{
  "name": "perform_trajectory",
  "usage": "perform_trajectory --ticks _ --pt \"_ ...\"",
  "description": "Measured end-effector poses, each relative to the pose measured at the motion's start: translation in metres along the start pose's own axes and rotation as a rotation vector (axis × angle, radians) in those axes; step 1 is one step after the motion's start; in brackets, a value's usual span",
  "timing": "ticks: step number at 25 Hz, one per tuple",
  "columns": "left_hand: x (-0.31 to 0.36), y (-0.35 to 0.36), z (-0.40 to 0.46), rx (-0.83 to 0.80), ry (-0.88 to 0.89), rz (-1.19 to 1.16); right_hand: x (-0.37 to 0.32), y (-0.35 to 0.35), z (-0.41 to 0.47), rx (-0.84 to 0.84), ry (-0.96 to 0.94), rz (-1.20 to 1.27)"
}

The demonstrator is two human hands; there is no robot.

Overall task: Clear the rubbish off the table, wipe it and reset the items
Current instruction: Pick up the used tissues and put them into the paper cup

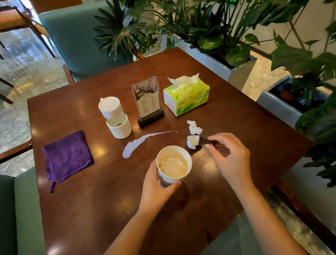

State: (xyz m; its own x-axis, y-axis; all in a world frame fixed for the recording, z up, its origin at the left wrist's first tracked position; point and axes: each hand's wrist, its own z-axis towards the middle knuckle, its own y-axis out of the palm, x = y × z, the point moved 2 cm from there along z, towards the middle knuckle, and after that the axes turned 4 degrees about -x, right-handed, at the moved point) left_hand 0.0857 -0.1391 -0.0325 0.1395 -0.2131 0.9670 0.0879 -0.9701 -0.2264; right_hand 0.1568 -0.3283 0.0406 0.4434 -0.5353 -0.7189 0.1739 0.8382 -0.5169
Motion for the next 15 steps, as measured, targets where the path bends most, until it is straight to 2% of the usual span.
perform_trajectory --ticks 2,4,6,9,11,13,15 --pt "0.002 0.001 -0.002 -0.008 0.013 -0.007 -0.034 -0.003 0.001 -0.103 -0.090 0.018" --pt "0.006 0.002 -0.003 -0.013 0.037 -0.010 -0.050 0.006 0.003 -0.227 -0.155 -0.105" --pt "0.010 0.001 -0.004 -0.007 0.057 -0.022 -0.053 0.019 0.004 -0.325 -0.212 -0.246" --pt "0.012 -0.003 -0.004 0.008 0.072 -0.036 -0.050 0.034 0.000 -0.459 -0.249 -0.264" --pt "0.010 -0.007 -0.004 0.015 0.059 -0.048 -0.046 0.035 0.000 -0.393 -0.153 -0.116" --pt "0.007 -0.011 -0.003 0.024 0.038 -0.042 -0.027 0.030 0.007 -0.212 0.011 0.018" --pt "0.002 -0.014 -0.002 0.042 0.023 -0.028 0.010 0.028 0.014 -0.113 0.178 -0.042"
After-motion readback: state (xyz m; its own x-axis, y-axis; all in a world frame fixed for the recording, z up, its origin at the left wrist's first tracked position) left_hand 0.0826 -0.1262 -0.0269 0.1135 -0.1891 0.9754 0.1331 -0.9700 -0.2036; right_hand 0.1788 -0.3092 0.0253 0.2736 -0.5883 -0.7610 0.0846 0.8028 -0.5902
